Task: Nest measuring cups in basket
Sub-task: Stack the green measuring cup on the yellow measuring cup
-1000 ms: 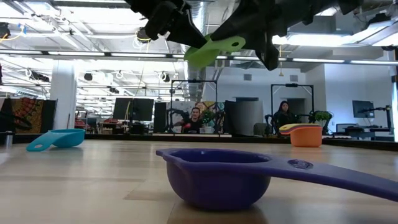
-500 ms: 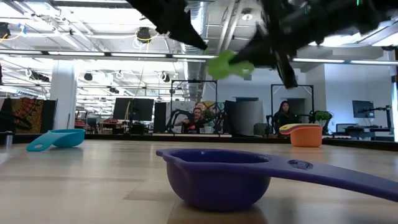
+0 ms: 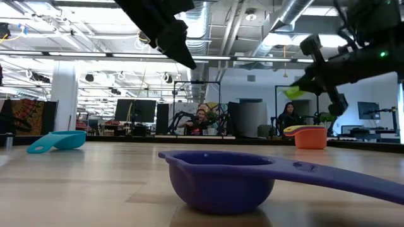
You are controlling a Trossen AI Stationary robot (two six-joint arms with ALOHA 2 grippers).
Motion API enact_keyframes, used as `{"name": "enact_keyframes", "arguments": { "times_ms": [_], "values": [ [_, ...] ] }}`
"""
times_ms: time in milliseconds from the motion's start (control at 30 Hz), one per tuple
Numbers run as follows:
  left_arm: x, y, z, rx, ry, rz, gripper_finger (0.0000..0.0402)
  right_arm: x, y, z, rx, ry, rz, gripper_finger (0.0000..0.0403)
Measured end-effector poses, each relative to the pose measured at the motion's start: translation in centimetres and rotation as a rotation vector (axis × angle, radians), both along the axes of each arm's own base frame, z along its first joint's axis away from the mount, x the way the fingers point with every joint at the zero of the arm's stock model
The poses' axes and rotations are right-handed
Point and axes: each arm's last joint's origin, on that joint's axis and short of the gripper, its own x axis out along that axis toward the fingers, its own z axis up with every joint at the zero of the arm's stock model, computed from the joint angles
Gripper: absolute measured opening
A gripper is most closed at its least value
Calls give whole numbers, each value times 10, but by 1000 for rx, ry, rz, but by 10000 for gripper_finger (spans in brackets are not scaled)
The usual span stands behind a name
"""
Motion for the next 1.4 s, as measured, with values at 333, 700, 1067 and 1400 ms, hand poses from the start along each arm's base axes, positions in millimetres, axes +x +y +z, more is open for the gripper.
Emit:
{"name": "enact_keyframes", "arguments": {
  "times_ms": [333,700,1067,1400],
  "values": [
    [2,8,0,-69,-31,-10,171,-24,-31,-25,225,-227,-61,20],
    [1,8,-1,-70,-14,-14,171,-26,-30,-29,291,-311,-110,40],
    [1,7,-2,-62,2,-21,171,-28,-17,-31,252,-349,-213,48],
    [1,9,-3,-76,-4,-9,171,-31,-17,-43,294,-241,-187,49]
  ]
}}
